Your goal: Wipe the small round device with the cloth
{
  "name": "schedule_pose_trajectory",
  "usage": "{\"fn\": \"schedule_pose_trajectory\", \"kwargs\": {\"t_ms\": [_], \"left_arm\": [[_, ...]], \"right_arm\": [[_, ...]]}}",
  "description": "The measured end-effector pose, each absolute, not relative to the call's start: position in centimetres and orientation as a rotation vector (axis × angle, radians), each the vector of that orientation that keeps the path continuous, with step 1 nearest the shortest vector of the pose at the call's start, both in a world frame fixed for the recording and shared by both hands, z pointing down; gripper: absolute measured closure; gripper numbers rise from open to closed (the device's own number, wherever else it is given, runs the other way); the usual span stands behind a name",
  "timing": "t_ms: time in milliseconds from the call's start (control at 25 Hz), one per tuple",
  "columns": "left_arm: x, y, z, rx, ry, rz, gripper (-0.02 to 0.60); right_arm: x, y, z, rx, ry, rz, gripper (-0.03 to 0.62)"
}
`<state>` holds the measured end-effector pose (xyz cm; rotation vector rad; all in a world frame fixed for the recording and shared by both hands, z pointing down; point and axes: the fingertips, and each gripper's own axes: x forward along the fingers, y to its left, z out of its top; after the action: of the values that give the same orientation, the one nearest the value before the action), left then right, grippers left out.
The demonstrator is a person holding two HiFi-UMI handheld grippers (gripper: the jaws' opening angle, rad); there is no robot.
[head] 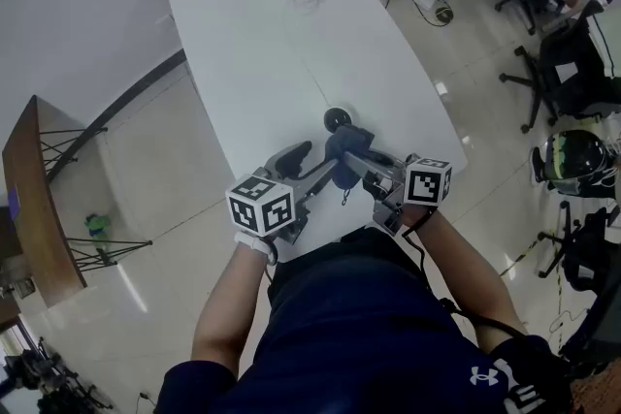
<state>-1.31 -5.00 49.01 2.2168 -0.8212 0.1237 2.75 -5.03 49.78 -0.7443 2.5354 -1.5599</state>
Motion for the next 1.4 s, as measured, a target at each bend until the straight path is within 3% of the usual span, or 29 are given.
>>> {"fn": "schedule_pose_trajectory", "kwargs": {"t_ms": [80,280,400,520,640,800,1000,1120,1400], "left_arm": [[-1.3,-4.7,47.7,2.176,-0.680,-0.014,0.249],[-0.4,-2.9,44.2,2.178,-0.246,-0.198,0.285],[-0.4,-1.9,42.7,2.198,-0.143,-0.219,0.428],[-0.9,-2.1,43.5,2.213,-0.192,-0.244,0.489],[-2.7,-3.8,44.8,2.243,-0.375,-0.186,0.492],[-4.9,-7.4,46.8,2.330,-0.697,0.006,0.492],[-3.5,-10.7,46.5,2.321,-0.741,-0.005,0.491],[-2.0,-12.2,48.5,2.244,-0.705,0.034,0.491],[-2.0,-15.1,54.9,2.001,-0.649,0.063,0.491]], "right_arm": [[1.9,-4.3,47.7,-0.584,2.551,-1.535,0.493],[0.1,-2.8,44.7,-0.263,2.567,-1.480,0.492],[-0.2,-2.6,44.4,-0.230,2.580,-1.475,0.493],[0.1,-2.9,44.8,-0.307,2.616,-1.443,0.469],[2.3,-5.5,47.1,-0.659,2.682,-1.360,0.399],[6.6,-10.5,51.7,-1.273,2.866,-1.152,0.414],[4.3,-12.7,54.6,-1.236,3.017,-1.171,0.399],[3.5,-12.4,55.1,-1.209,3.050,-1.173,0.470],[3.9,-12.3,55.3,-1.218,3.000,-1.215,0.476]]}}
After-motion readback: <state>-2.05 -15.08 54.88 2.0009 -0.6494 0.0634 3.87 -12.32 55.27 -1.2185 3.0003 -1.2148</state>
